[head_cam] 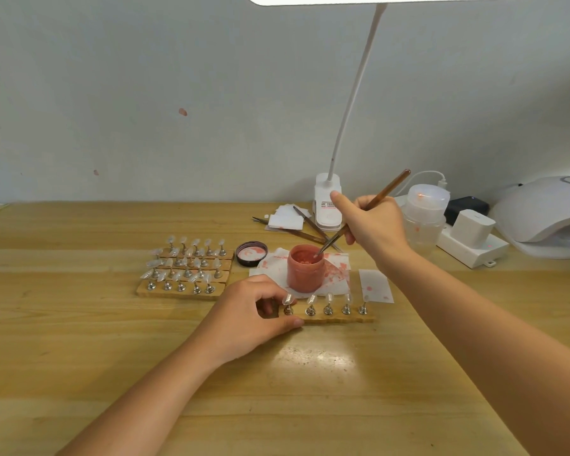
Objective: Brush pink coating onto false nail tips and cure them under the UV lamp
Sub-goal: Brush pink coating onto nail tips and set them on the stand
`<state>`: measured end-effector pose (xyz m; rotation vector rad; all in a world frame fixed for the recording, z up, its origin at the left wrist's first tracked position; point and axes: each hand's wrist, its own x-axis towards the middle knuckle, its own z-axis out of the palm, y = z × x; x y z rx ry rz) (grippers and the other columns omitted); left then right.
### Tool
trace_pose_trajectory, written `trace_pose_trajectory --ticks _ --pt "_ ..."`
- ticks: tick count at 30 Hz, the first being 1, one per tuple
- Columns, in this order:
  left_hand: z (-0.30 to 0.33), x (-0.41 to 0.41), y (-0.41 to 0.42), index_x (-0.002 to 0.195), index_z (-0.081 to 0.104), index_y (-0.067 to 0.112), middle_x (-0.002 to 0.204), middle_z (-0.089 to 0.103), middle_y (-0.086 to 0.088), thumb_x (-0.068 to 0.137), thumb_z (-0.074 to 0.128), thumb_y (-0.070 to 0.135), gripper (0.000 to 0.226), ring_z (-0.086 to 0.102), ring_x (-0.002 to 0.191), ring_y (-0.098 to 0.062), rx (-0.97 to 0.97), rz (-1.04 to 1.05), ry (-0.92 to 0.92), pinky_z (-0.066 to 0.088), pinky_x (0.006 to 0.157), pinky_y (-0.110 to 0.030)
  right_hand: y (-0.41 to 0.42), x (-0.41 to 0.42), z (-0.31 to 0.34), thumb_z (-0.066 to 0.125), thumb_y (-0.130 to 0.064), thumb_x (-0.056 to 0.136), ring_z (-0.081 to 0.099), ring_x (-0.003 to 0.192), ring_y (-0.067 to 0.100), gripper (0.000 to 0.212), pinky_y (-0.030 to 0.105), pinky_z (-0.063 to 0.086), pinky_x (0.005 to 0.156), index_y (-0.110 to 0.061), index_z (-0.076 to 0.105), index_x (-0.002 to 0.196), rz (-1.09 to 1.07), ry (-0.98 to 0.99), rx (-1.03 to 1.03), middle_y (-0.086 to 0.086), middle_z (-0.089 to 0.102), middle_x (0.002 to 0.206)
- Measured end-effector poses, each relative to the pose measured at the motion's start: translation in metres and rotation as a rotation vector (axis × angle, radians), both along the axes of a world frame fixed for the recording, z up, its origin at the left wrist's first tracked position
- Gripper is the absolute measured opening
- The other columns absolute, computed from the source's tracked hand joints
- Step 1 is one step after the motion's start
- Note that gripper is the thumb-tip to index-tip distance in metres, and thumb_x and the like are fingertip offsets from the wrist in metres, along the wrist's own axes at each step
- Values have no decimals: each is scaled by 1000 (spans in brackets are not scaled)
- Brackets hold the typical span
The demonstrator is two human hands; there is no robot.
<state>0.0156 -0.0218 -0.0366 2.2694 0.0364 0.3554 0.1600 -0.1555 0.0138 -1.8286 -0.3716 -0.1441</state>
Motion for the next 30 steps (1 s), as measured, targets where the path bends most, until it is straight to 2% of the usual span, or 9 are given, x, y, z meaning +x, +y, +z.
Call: trace_pose_trajectory --ticks 4,9,13,17,21,26,28,30 --pt "0 0 0 79 66 29 78 59 7 65 80 28 20 50 68 5 8 4 -7 35 58 -6 -3 1 2 59 -37 86 48 41 8 50 34 49 68 -13 45 45 -34 -5 -6 -6 45 31" --pt "0 0 0 78 65 30 78 59 6 65 80 29 20 49 67 5 14 6 -11 36 58 -7 -8 2 5 57 -37 87 45 34 2 49 28 43 61 -12 46 46 -78 -26 -29 -7 43 29" --pt "0 0 0 76 65 30 77 58 5 65 80 27 20 49 67 5 13 9 -18 35 58 -7 -10 1 9 56 -36 86 44 39 5 49 33 45 65 -11 44 46 -99 -24 6 -6 43 30" --pt "0 0 0 78 67 27 78 59 5 65 80 27 19 49 67 5 11 10 -14 36 58 -7 -5 0 7 56 -36 88 43 31 1 48 22 36 53 -9 45 49 -88 -20 16 -5 43 34" --pt "-1 0 0 80 68 24 76 58 6 65 80 27 19 49 66 5 11 13 -16 36 58 -8 -3 -1 1 55 -39 89 44 33 -1 50 22 37 53 -11 47 48 -91 -5 -28 -8 44 30" --pt "-1 0 0 80 68 25 74 56 9 65 80 26 19 48 66 5 10 23 -17 36 58 -8 -10 1 2 55 -36 89 44 33 0 50 23 39 55 -12 46 46 -102 -46 23 -8 43 30" --pt "-1 0 -1 81 68 25 75 56 9 65 80 26 20 48 66 6 5 24 -11 36 59 -8 -12 -1 5 55 -36 89 44 34 1 50 22 43 56 -6 48 50 -95 -69 72 -7 43 32" --pt "0 0 -2 81 68 24 77 57 8 64 79 26 21 48 65 7 -15 20 -2 36 59 -7 -14 -7 7 53 -37 91 43 34 2 52 16 44 52 4 53 58 -80 -107 122 -2 45 36"
